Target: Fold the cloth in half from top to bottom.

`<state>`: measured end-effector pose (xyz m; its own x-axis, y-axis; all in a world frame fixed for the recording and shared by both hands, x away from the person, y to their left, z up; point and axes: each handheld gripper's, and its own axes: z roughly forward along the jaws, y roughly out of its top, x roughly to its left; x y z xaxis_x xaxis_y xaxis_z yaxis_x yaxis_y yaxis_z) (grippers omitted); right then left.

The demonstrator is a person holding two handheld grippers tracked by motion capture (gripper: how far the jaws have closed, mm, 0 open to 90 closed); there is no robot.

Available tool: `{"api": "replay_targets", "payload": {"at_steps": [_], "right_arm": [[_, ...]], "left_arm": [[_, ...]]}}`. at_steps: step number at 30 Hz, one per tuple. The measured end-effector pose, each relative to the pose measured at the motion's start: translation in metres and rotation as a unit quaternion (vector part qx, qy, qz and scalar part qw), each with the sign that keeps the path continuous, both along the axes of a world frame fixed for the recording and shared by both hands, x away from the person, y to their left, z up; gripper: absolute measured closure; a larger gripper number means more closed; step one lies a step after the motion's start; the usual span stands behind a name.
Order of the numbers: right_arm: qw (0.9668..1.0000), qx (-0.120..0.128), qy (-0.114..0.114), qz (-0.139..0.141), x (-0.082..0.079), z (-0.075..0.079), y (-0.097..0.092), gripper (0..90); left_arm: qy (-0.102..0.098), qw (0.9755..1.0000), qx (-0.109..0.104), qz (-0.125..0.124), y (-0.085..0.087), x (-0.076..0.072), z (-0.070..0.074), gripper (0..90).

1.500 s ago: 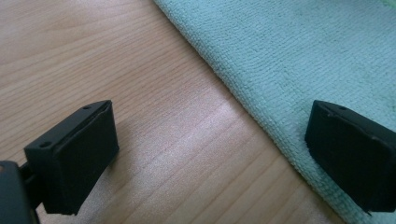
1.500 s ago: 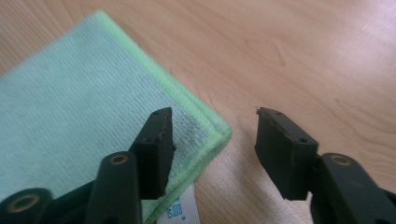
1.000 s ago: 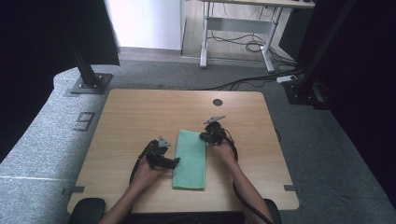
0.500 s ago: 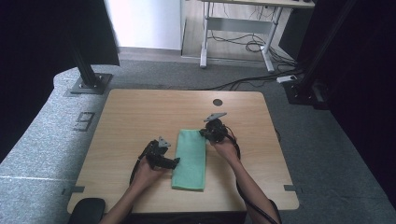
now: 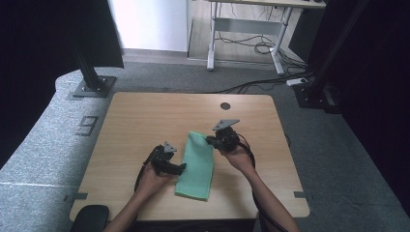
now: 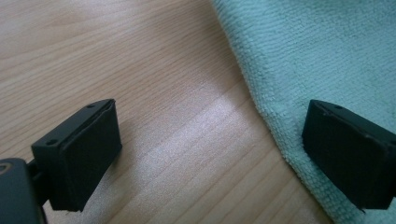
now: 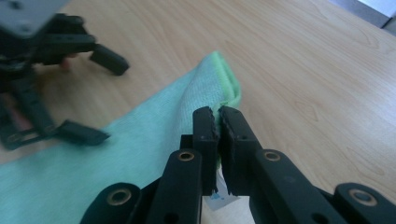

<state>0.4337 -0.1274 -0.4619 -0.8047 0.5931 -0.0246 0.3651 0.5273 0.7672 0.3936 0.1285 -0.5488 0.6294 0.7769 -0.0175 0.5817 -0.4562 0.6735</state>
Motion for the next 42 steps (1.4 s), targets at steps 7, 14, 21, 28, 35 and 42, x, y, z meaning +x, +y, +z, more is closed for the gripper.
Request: {"api": "replay_targets", "payload": {"at_steps": [7,14,21,28,35,42], "right_arm": [[0.9995,0.012,-0.004,0.029,-0.029,0.005,-0.008,84.1],[0.9986,0.025,0.005,0.046,-0.049,0.000,-0.011,84.1],[0.9971,0.037,0.017,0.063,-0.071,-0.013,-0.012,84.1],[0.9960,0.038,0.028,0.076,-0.089,-0.026,-0.012,84.1],[0.9955,0.023,0.045,0.080,-0.101,-0.043,-0.011,84.1],[0.9949,-0.001,0.066,0.076,-0.105,-0.064,-0.009,84.1]], "left_arm": [[-0.001,1.0000,0.000,0.000,0.000,0.000,0.000,4.6],[0.000,1.0000,0.000,0.000,0.000,0.000,0.000,4.6],[0.000,1.0000,0.001,0.000,0.000,0.000,0.000,4.6],[0.000,1.0000,0.001,0.001,0.000,0.000,0.000,4.6],[0.000,1.0000,0.000,0.001,0.000,0.000,0.000,4.6],[0.000,1.0000,0.000,0.001,0.000,0.000,0.000,4.6]]}}
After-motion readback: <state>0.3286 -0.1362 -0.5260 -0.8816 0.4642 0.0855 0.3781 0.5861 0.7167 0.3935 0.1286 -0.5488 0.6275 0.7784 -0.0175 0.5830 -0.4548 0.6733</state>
